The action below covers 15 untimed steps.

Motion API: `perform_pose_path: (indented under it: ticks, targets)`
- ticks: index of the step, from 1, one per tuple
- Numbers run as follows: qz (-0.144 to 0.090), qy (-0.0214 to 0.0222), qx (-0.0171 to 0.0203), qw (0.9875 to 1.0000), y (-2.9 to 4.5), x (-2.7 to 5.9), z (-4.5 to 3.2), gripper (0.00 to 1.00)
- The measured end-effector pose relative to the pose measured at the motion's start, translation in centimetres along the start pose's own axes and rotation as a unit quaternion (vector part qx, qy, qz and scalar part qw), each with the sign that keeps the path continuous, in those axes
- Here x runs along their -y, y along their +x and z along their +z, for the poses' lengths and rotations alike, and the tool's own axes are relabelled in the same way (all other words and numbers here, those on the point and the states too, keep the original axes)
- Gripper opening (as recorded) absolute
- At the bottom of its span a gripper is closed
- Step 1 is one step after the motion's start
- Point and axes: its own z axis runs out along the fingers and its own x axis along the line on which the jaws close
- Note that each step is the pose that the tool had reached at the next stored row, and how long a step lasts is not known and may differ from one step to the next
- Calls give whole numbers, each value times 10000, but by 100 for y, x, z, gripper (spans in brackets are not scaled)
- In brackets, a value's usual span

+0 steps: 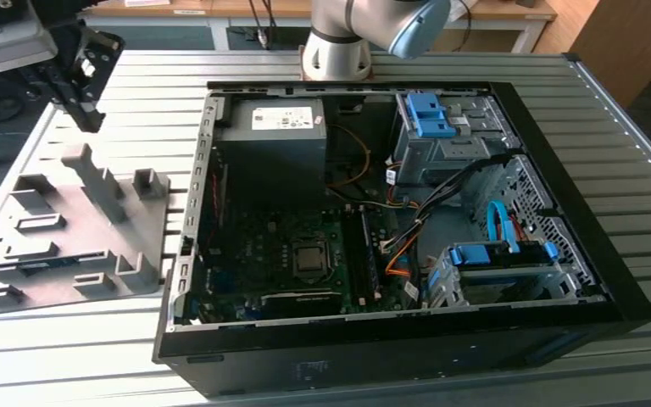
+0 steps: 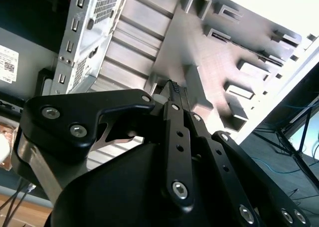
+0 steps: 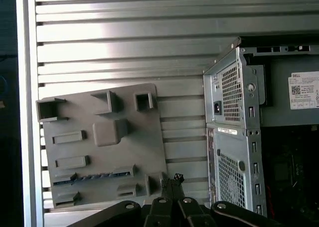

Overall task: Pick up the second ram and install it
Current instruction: 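Reach for the second ram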

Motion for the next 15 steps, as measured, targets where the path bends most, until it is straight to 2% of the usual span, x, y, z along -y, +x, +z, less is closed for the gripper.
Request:
perform_pose_path:
  ticks: [15]
  targets:
    - [-4,-1,0,10000,239,76,11,10]
